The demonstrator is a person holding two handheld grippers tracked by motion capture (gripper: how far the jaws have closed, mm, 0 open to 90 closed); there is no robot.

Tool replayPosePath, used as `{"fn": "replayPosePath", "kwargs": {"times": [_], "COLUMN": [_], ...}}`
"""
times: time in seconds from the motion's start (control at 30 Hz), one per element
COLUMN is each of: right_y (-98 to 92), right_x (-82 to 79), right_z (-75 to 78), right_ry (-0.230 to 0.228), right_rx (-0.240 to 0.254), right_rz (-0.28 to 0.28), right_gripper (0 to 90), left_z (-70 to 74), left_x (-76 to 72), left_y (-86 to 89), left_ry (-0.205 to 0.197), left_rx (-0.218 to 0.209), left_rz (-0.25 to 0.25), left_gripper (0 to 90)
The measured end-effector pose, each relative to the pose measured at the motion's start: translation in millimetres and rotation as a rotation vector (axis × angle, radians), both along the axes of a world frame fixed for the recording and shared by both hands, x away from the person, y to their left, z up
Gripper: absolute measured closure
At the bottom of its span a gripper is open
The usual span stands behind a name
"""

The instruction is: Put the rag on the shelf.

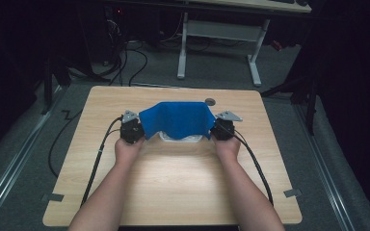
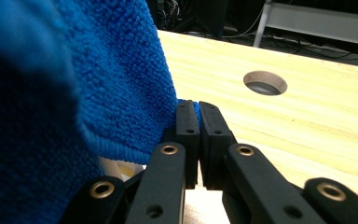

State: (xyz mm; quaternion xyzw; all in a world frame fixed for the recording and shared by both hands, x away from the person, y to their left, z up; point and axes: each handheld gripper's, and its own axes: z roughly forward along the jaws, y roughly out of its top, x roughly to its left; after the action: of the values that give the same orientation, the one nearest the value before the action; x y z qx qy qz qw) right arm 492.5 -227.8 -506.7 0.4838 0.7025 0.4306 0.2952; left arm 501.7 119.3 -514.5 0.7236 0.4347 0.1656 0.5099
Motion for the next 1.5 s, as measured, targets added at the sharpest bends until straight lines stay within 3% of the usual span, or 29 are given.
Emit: {"fn": "replayPosePath", "kwargs": {"times": [0.13,0.27,0.3,0.43,0.83,1.1,1.37,1.5], "right_y": [-1.9,-5.3,-7.9,-13.7,-22.0,-29.1,-34.9,-36.9], "right_x": [1.4,1.8,1.9,0.8,-8.8,-22.3,-38.0,-47.6], "right_z": [-3.4,-1.5,2.4,12.0,37.5,50.8,59.2,62.9], "right_ry": [0.004,0.011,0.005,-0.007,-0.067,-0.097,-0.096,-0.132], "right_rx": [0.016,0.027,0.028,0.033,0.025,0.016,0.006,0.012], "right_rz": [-0.009,-0.017,-0.019,-0.028,-0.036,-0.048,-0.061,-0.058], "right_gripper": [87.6,79.6,75.0,70.4,63.0,57.8,54.5,54.5], "left_z": [-0.7,1.2,3.0,10.2,31.9,36.9,37.7,35.8], "left_x": [-0.4,0.0,-0.1,-2.1,-13.0,-23.6,-40.5,-48.8], "left_y": [1.1,3.9,6.1,10.7,25.7,35.6,46.5,50.9], "left_ry": [0.002,0.008,0.008,-0.010,-0.071,-0.089,-0.098,-0.102], "left_rx": [-0.002,0.004,0.004,0.009,0.014,0.009,0.002,0.010], "left_rz": [0.005,0.031,0.043,0.066,0.112,0.132,0.141,0.140], "left_gripper": [85.7,72.5,71.3,65.2,60.1,57.5,55.5,54.9]}}
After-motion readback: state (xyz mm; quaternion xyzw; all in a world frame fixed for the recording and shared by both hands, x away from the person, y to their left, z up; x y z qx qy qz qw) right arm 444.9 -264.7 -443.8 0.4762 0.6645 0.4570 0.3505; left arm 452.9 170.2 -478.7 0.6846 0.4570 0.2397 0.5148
